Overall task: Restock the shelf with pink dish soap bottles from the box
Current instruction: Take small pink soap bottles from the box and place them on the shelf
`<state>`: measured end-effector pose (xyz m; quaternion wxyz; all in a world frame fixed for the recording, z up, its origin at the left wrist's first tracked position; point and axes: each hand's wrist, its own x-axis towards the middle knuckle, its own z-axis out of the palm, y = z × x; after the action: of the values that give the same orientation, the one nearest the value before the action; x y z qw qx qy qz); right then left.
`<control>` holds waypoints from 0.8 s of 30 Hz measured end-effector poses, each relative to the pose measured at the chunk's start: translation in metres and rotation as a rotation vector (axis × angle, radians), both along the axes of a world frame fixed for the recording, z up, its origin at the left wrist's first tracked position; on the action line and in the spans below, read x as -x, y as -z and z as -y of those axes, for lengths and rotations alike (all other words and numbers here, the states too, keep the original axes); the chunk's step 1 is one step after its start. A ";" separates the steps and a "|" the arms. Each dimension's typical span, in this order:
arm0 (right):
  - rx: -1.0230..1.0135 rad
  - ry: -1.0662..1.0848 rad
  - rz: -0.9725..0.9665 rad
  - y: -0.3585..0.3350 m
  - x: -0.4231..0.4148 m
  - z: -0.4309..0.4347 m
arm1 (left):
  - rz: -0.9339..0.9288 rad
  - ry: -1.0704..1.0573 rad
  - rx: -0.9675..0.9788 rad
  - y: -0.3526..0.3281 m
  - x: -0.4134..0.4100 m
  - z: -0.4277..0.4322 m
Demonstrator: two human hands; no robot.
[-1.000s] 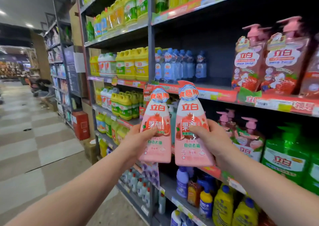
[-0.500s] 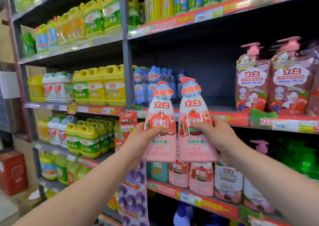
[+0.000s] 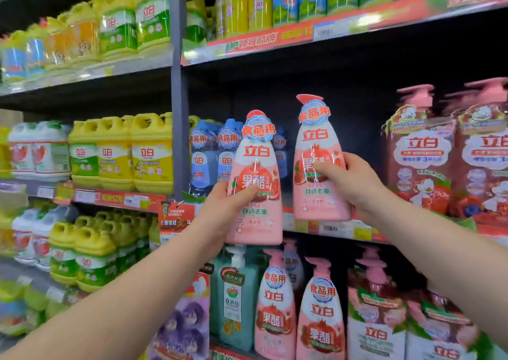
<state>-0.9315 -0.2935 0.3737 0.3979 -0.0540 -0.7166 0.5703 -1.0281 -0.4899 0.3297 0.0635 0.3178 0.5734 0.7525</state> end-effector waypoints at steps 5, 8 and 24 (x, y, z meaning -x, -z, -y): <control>-0.018 0.037 -0.006 -0.020 0.042 -0.034 | -0.054 -0.012 -0.022 -0.020 0.028 -0.026; -0.052 0.073 0.021 -0.026 0.066 -0.056 | -0.051 0.012 -0.057 -0.027 0.038 -0.044; 0.119 0.035 0.152 -0.017 0.161 -0.102 | -0.075 0.069 -0.099 -0.037 0.098 -0.103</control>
<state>-1.0924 -0.1911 0.3908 0.3484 -0.1330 -0.7084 0.5993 -1.1261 -0.3868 0.3663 0.0520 0.3679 0.5261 0.7650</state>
